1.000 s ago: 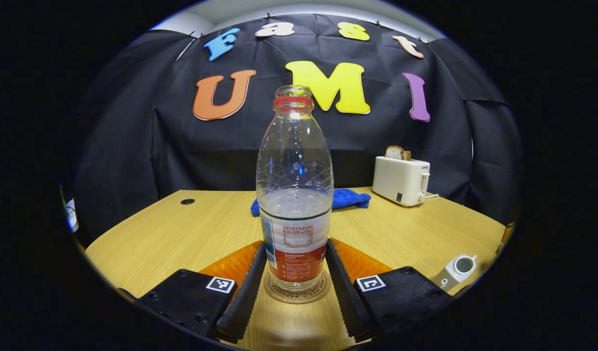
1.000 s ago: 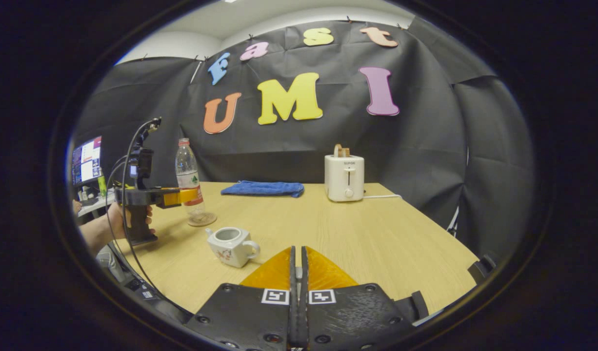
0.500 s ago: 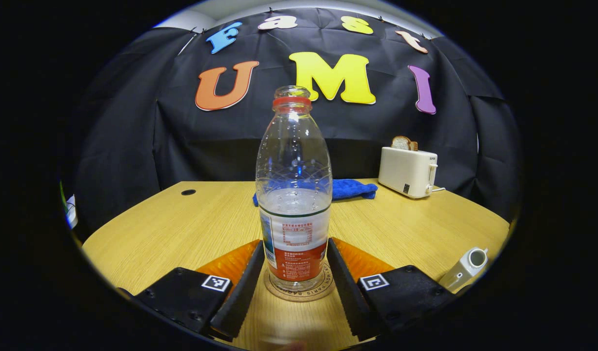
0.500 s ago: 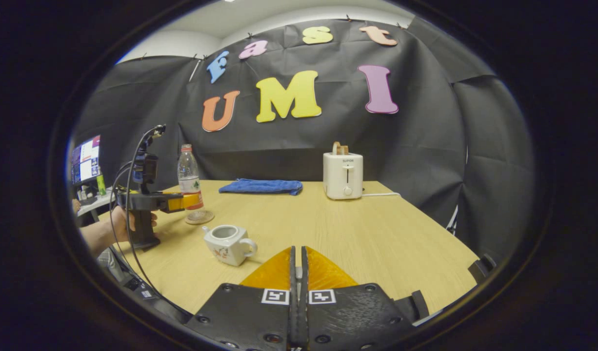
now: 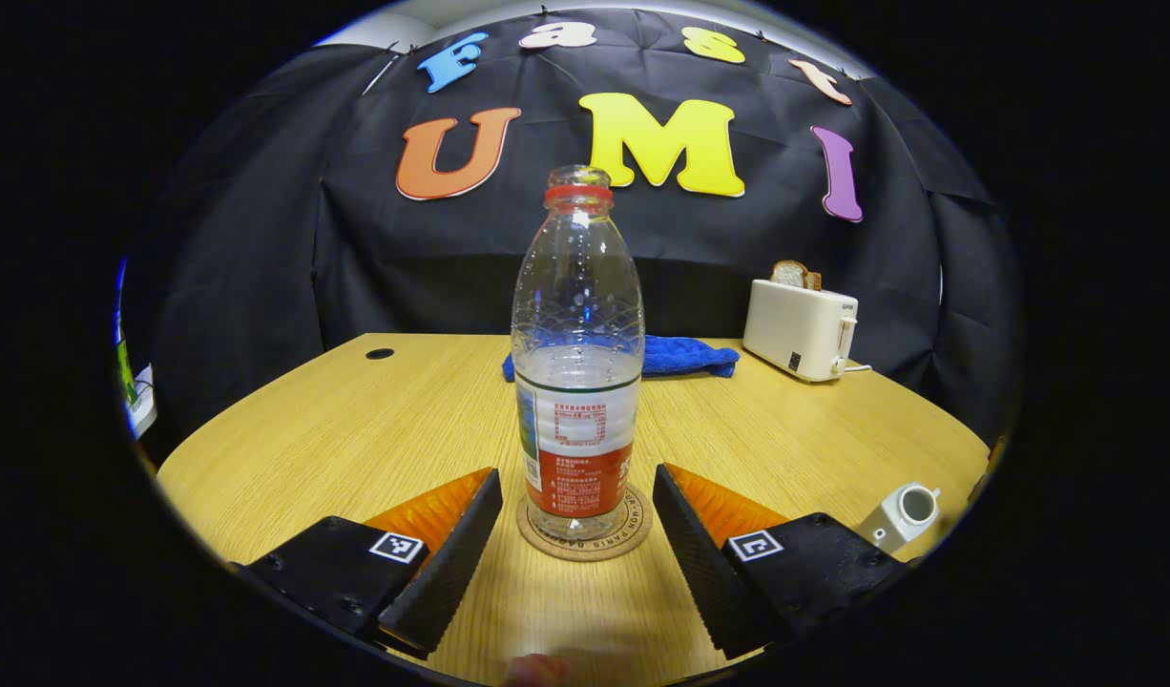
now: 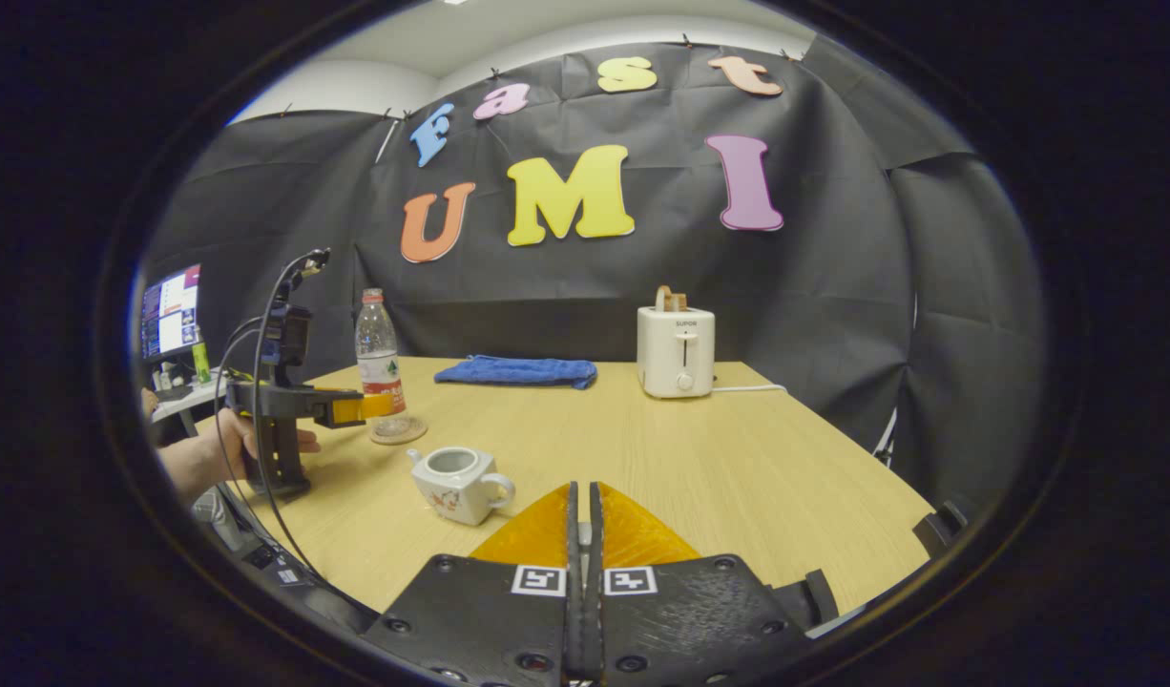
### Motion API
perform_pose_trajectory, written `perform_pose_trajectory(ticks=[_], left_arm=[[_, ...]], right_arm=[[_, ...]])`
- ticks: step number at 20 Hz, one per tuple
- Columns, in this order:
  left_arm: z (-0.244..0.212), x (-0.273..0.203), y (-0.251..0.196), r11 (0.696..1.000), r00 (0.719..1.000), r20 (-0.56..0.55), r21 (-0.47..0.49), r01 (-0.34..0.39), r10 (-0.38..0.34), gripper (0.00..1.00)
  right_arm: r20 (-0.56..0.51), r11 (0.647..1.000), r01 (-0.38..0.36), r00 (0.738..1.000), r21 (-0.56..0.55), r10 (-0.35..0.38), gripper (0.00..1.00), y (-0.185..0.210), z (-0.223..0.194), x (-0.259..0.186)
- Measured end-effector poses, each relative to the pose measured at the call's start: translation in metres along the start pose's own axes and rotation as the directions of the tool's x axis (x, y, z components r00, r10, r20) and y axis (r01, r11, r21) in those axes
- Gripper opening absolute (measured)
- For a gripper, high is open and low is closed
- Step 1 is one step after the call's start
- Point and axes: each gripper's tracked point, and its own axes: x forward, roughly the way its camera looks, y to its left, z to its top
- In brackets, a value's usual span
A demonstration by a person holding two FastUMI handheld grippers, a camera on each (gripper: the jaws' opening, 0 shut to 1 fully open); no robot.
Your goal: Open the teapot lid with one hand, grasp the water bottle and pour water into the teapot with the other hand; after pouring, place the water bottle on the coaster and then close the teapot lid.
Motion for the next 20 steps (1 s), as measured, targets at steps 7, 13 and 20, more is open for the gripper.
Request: perform_pose_trajectory(ticks=[7,13,20], left_arm=[[0.011,-0.082,0.009,0.998,0.994,0.092,0.023,-0.064,0.062,0.99],[0.01,-0.137,0.029,0.989,0.98,0.149,0.039,-0.143,0.135,0.99],[0.012,-0.17,0.032,0.984,0.967,0.195,0.027,-0.174,0.165,0.99]], right_arm=[[0.062,0.997,-0.072,0.995,-0.031,0.073,0.0,0.039,0.035,0.006],[0.105,0.988,-0.145,0.983,-0.044,0.149,0.0,0.074,0.063,0.032],[0.1,0.979,-0.2,0.974,-0.039,0.203,0.0,0.096,0.056,0.08]])
